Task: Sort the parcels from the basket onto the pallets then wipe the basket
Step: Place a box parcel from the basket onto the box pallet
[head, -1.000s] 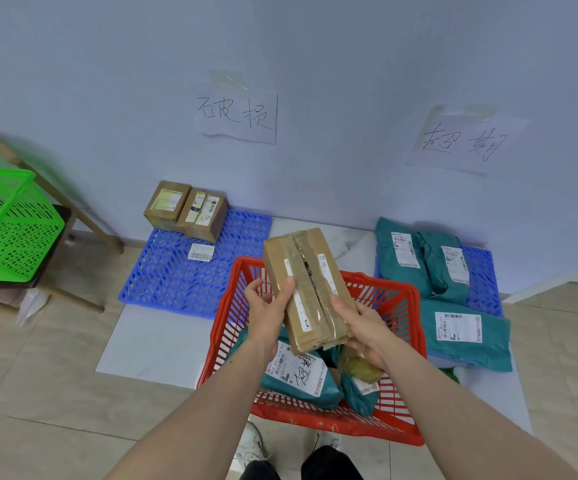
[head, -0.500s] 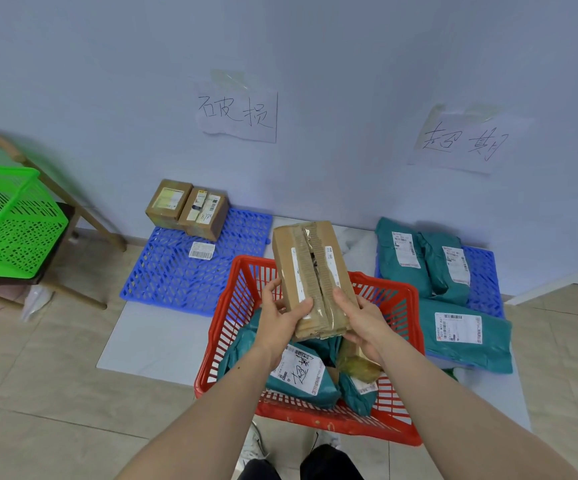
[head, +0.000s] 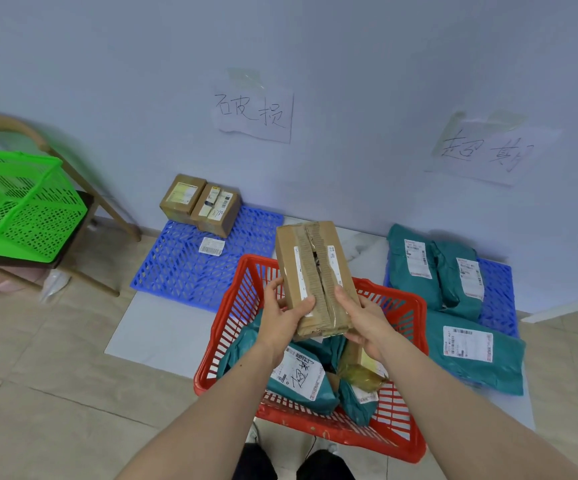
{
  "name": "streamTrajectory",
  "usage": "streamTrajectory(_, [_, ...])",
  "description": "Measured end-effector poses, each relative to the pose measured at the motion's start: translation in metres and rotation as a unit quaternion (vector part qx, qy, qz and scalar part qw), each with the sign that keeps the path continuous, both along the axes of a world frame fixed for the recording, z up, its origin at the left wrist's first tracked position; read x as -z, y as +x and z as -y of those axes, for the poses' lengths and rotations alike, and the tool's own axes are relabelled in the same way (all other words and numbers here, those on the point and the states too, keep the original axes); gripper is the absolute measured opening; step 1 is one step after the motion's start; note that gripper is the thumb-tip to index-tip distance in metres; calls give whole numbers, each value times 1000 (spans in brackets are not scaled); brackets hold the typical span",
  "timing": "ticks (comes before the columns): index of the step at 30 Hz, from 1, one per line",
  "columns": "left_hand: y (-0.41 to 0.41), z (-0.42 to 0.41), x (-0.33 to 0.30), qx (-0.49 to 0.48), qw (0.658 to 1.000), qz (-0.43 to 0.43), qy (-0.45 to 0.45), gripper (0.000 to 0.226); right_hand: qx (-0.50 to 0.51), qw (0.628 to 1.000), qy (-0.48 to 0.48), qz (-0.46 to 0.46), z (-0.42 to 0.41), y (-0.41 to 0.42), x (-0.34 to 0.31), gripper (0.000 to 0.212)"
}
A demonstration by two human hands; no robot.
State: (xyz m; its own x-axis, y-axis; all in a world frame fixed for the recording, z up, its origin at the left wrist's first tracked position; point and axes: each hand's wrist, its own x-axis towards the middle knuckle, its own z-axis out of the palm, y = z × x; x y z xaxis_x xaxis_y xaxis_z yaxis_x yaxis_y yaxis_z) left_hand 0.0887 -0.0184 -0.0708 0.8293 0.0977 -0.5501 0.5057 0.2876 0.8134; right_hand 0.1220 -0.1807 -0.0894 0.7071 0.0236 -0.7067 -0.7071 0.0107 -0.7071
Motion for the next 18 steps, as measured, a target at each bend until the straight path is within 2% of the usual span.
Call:
streamTrajectory(4, [9, -16, 3, -22, 1000, 2, 1, 63, -22, 1000, 0, 6, -19, 12, -10, 51])
streamTrajectory(8, [28, -52, 3, -26, 999, 22, 14, 59, -27, 1000, 0, 13, -57, 27, -17, 54])
streamTrajectory(12, [55, -108, 6, 1, 999, 33, 20, 60, -29, 999, -8, 18, -109, 46, -10, 79])
streamTrajectory(14, [68, -139, 7, 27, 999, 30, 21, 60, -26, 999, -15, 21, -138, 55, -5, 83])
streamTrajectory(16, [82, -170, 9, 53, 998, 31, 24, 61, -26, 999, -22, 19, -166, 64, -1, 76])
streamTrajectory(18, [97, -196, 14, 75, 996, 30, 30, 62, -15, 1000, -20, 19, -192, 75, 2, 60])
